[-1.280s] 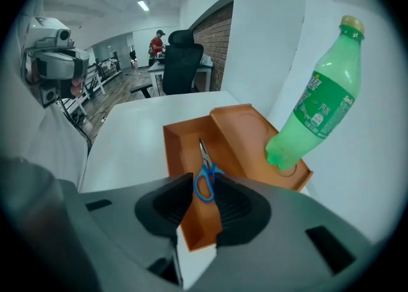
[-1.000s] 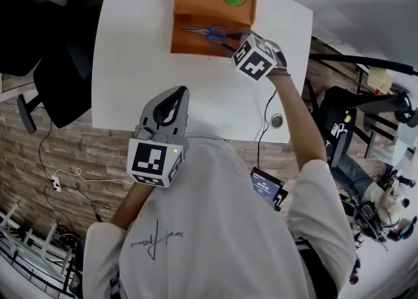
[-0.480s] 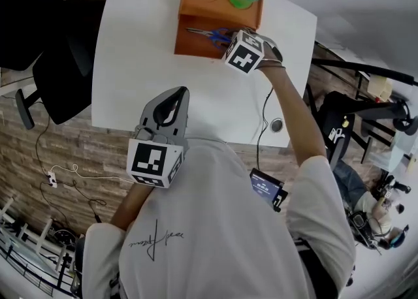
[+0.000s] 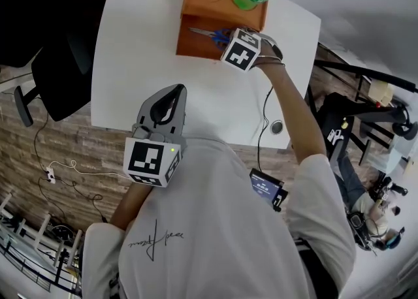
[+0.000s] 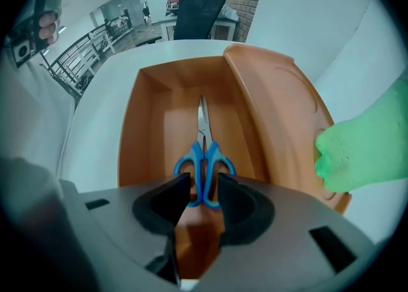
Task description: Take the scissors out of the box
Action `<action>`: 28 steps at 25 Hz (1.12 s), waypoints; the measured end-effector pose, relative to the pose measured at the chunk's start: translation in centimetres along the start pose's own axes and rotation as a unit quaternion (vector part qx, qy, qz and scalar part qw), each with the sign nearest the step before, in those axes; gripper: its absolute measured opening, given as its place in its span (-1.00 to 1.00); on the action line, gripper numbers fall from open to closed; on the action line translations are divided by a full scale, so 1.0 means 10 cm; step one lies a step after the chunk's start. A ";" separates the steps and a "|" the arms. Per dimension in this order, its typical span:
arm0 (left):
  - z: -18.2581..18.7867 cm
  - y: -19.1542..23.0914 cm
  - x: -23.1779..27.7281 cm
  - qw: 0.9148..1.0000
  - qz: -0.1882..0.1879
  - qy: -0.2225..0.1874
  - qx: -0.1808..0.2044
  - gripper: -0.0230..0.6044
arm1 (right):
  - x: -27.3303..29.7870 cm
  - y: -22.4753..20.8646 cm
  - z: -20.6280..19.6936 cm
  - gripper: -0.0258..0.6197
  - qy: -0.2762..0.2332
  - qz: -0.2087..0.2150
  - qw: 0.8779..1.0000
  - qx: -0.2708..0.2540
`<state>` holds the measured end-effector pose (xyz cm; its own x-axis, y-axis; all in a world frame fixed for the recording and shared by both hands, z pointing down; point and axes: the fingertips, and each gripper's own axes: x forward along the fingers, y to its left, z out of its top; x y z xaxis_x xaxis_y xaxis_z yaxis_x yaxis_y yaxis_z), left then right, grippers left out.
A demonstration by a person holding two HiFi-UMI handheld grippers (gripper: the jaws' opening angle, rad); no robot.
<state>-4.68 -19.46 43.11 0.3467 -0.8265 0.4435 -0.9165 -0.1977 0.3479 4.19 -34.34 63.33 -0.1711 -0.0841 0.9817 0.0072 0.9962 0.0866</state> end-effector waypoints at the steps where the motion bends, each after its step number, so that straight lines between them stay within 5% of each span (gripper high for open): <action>1: -0.01 0.01 0.01 1.000 0.000 0.001 -0.001 -0.90 | 0.01 0.01 0.00 -0.47 0.002 0.002 1.000 -0.003; 6: -0.05 0.02 0.07 1.000 -0.004 0.006 -0.006 -0.90 | 0.05 0.08 0.02 -0.65 0.004 0.017 1.000 -0.013; 28: -0.04 0.00 -0.03 1.000 -0.007 -0.008 -0.004 -0.90 | 0.02 0.08 0.02 -0.64 0.003 -0.014 0.999 0.035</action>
<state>-4.69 -18.94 43.31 0.3557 -0.8318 0.4261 -0.9102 -0.2048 0.3601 3.92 -33.58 63.58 -0.1638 -0.1118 0.9801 -0.0658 0.9926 0.1022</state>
